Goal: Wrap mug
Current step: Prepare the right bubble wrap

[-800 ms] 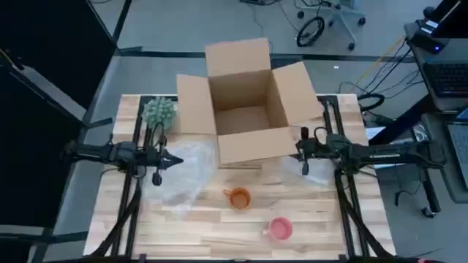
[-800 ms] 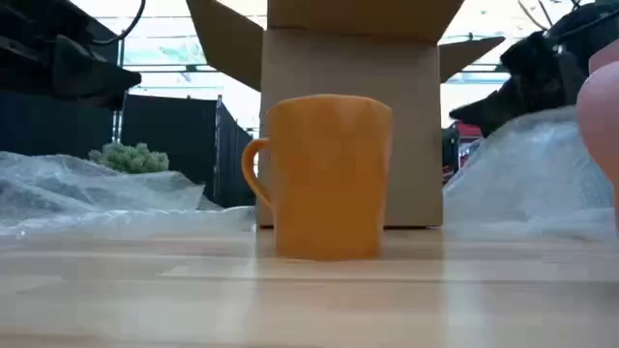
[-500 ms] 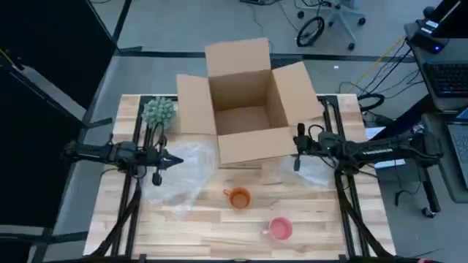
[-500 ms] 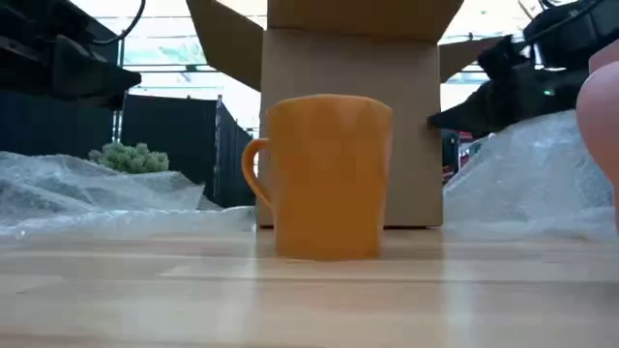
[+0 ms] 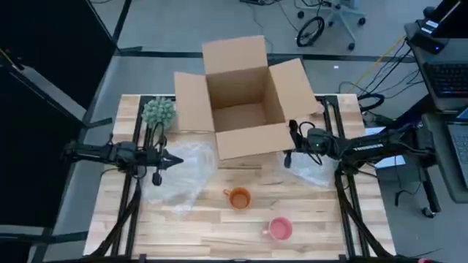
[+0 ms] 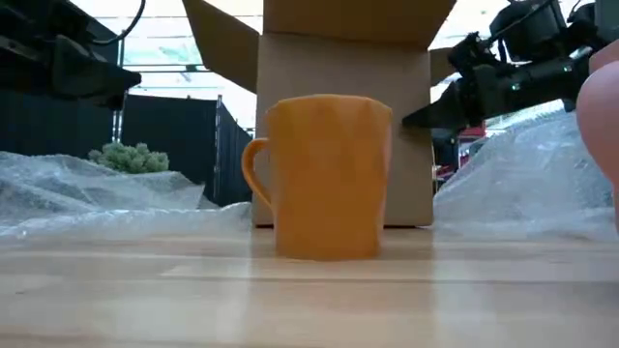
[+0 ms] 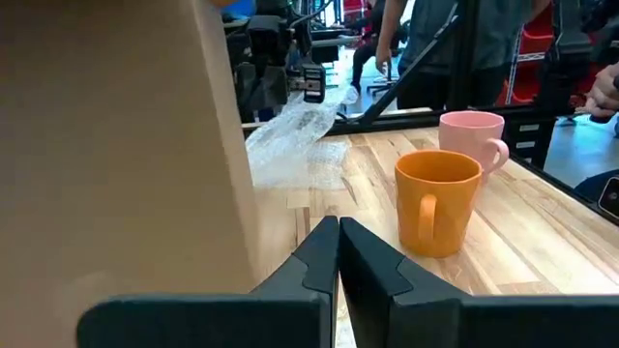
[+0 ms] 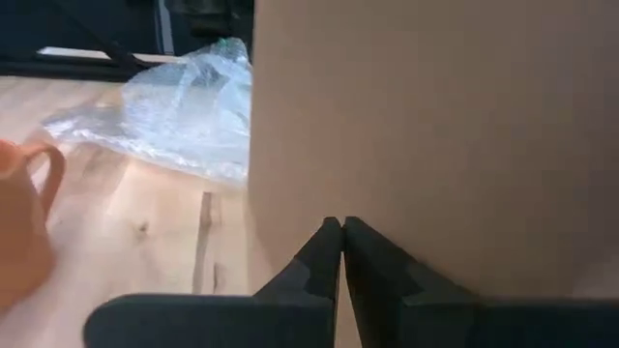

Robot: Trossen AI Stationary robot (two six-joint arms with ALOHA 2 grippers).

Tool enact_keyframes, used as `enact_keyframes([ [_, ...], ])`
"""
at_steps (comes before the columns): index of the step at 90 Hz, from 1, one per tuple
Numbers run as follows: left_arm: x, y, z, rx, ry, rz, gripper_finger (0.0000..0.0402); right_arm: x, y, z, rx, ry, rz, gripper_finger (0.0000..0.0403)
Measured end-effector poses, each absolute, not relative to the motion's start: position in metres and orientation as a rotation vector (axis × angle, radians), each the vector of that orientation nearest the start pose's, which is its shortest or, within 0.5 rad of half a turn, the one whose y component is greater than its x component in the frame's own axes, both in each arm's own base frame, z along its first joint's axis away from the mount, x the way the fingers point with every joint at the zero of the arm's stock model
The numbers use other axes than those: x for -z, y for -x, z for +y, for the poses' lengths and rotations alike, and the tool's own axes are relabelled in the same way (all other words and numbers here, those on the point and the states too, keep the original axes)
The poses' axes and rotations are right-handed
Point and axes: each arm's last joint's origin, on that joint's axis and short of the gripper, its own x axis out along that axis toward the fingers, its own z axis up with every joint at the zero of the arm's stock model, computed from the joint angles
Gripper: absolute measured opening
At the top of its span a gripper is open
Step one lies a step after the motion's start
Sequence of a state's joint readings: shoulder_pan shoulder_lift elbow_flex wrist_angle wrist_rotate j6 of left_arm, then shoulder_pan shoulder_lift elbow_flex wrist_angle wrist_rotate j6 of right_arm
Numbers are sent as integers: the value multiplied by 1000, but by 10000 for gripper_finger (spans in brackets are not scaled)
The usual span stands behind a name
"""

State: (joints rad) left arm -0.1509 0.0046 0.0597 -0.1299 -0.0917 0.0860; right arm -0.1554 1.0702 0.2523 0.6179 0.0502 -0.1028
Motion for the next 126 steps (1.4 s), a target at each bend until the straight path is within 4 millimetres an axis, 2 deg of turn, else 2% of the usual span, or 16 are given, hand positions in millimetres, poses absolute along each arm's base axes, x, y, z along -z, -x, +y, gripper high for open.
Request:
enact_keyframes([
  [29,-171,-93,-11,62,-95,72,0,-167,-196,-7,66,66,323,2],
  [40,-171,-93,-11,62,-95,72,0,-172,-193,1,35,19,302,2],
  [51,-171,-93,-11,63,-95,72,0,-183,-192,10,-6,-13,319,2],
  [72,-171,-93,-11,63,-95,72,0,-219,-200,29,-92,34,561,1],
  [86,-171,-93,-11,62,-95,72,0,-242,-198,32,-77,-14,691,0],
  [102,-171,-93,-11,62,-95,72,0,-266,-187,32,-12,-141,839,0],
  [112,-171,-93,-11,63,-95,71,0,-271,-180,32,24,-199,910,0],
  [126,-177,-94,-11,33,-58,4,0,-268,-174,31,100,-309,965,0],
])
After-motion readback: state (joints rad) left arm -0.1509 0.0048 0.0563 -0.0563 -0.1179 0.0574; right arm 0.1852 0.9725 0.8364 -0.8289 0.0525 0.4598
